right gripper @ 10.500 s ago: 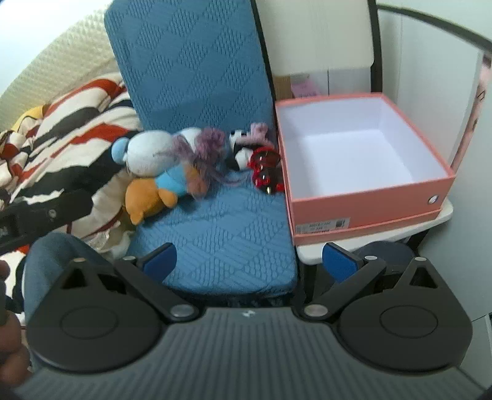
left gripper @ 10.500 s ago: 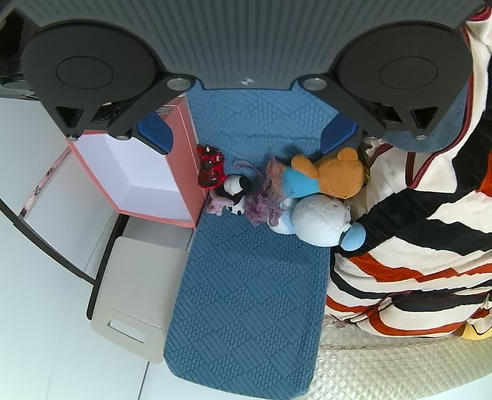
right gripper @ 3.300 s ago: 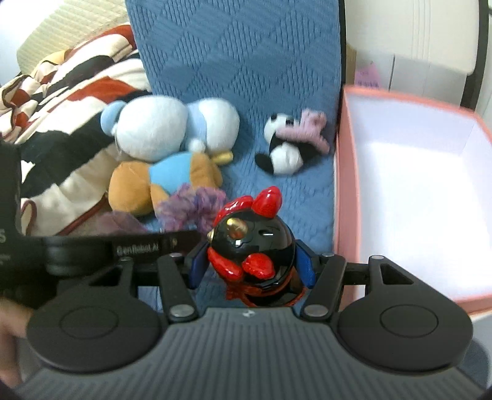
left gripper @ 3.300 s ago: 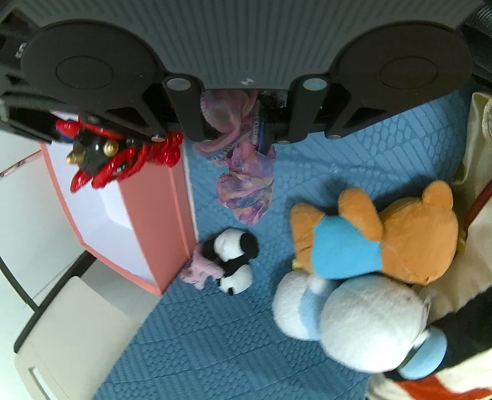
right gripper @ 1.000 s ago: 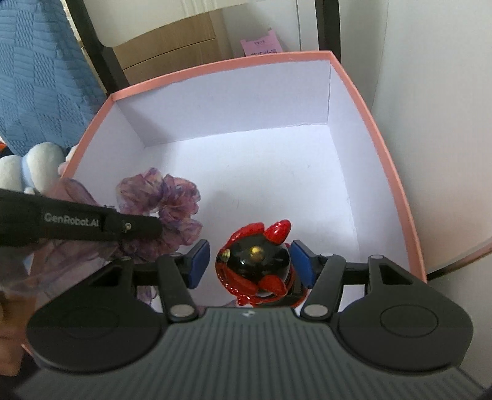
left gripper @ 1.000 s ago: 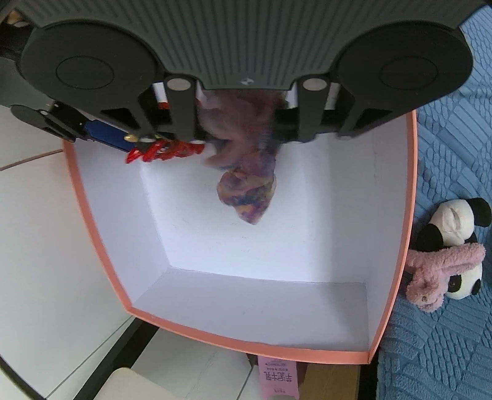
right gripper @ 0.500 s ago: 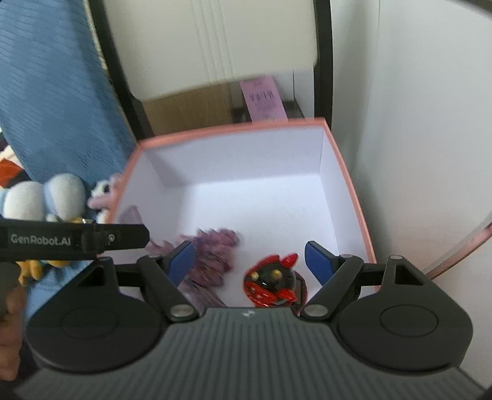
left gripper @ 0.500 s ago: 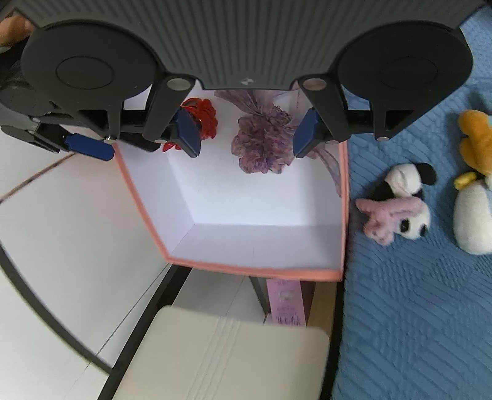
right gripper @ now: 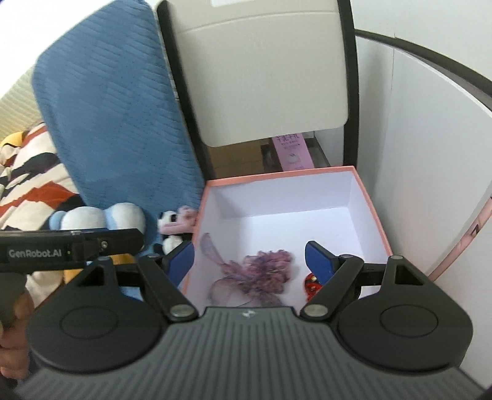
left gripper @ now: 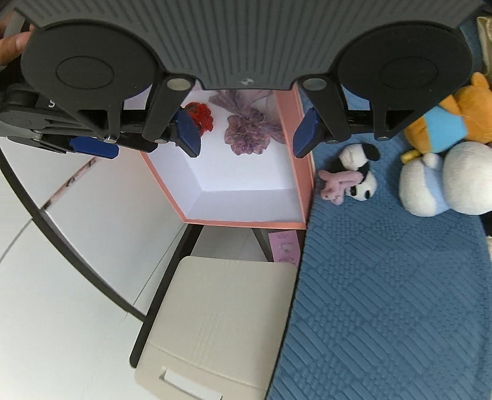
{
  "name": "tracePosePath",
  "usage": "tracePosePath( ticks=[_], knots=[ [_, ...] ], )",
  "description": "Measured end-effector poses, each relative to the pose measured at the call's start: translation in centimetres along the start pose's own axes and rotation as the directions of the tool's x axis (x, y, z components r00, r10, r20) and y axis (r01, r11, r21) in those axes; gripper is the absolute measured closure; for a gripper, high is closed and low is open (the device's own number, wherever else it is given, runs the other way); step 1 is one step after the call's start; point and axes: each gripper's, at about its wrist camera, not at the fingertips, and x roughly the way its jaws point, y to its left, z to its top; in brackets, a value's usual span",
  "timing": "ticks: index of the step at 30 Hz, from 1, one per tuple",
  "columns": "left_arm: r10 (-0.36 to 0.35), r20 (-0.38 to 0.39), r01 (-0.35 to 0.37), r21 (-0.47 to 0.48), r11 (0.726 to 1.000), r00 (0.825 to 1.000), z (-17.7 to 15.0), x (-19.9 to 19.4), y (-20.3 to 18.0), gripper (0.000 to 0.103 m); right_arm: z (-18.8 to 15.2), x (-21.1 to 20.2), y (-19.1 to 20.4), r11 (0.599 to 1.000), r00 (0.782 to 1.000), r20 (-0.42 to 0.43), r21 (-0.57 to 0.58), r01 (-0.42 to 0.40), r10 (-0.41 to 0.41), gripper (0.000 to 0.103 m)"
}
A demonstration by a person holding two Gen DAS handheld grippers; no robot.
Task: Organize objects
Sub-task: 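Withdraw both tools from the box back toward the cushion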
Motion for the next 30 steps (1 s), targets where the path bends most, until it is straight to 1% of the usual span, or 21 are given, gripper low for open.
tracePosePath(
  ticks=[3, 6, 10, 13, 19, 26, 30],
  knots=[
    [0.002, 0.022, -0.002, 0.001, 1.0, 1.0, -0.9, -2.2, 0.9, 0.031, -0.9, -1.1, 1.4, 1.0, 1.0, 0.003, 0.004, -0.016, 0.016, 0.022],
    [0.021, 0.053, -0.023, 0.027, 0.999, 0.998, -2.0, -4.1, 1.8, 0.031, -1.9, -2.0, 2.9, 1.0, 1.0, 0.005, -0.004, -0.02, 0.02, 0.022],
    [0.038, 0.082, -0.042, 0.044, 0.998, 0.996, -3.6, -5.9, 2.8, 0.031, -3.5, -3.0, 5.2, 0.999, 1.0, 0.015, -0.044, -0.025, 0.026, 0.022],
    [0.051, 0.101, -0.056, 0.042, 0.998, 0.994, -5.0, -6.8, 3.7, 0.031, -4.8, -3.2, 6.7, 0.997, 0.999, 0.008, -0.061, -0.039, 0.039, 0.022],
    [0.068, 0.123, -0.069, 0.005, 0.998, 0.99, -7.7, -8.2, 6.0, 0.031, -7.8, -2.6, 8.9, 0.997, 0.998, -0.023, -0.056, -0.053, 0.052, 0.022],
    [0.065, 0.148, -0.053, -0.081, 0.995, 0.987, -10.0, -9.1, 9.2, 0.031, -10.2, -1.7, 10.7, 0.998, 0.997, -0.051, -0.033, -0.059, 0.057, 0.022],
    [0.079, 0.132, -0.061, -0.135, 0.989, 0.988, -11.4, -8.4, 10.7, 0.031, -11.4, -1.2, 11.8, 0.996, 0.997, -0.061, -0.06, -0.06, 0.056, 0.022]
  ],
)
